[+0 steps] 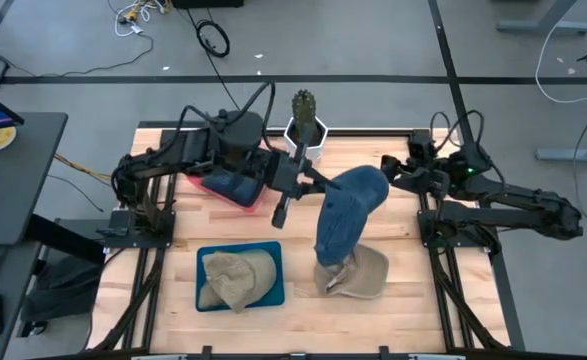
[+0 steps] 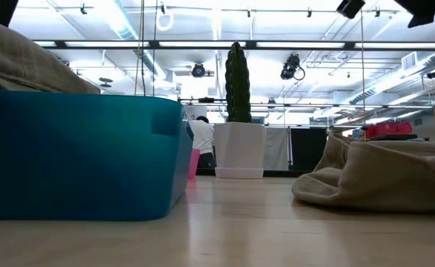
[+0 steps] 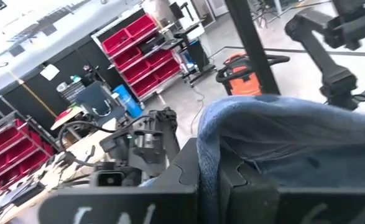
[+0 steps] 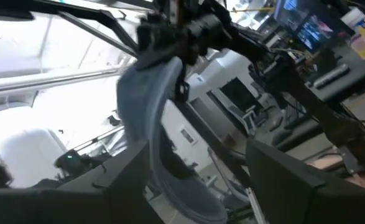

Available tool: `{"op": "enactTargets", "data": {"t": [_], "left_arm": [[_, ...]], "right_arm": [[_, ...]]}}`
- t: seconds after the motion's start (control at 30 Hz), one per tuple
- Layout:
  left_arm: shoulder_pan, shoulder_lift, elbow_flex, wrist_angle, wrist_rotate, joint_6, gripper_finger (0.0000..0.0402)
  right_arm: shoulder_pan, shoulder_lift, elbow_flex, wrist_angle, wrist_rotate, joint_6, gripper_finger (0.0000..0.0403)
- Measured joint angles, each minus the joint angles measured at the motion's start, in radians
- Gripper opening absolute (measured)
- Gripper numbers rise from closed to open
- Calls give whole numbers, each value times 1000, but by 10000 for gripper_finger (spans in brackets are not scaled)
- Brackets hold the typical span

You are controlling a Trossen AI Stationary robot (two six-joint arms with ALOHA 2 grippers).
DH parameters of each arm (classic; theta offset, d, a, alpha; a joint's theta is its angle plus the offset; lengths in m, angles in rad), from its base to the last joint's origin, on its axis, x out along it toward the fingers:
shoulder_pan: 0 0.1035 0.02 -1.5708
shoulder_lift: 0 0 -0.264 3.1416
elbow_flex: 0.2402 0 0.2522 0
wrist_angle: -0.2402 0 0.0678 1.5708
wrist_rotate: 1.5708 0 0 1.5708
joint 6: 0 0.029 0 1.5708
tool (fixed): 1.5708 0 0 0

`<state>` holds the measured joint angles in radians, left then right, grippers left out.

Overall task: Pick & Place hat
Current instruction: Put the blue cap into the pink bin

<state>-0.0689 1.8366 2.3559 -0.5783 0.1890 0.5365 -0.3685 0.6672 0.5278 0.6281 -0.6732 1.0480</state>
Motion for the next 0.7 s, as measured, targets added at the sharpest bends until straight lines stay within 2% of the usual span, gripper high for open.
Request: {"op": "enactTargets", "data": {"t": [0.4,0.7], "left_arm": [[55,0,1,10,25,2,8],[80,0,1,4,36,-1,8]], "right_arm": [[92,117,0,113,8,-42,268],[116,144,0,152,2,-55,268]]}}
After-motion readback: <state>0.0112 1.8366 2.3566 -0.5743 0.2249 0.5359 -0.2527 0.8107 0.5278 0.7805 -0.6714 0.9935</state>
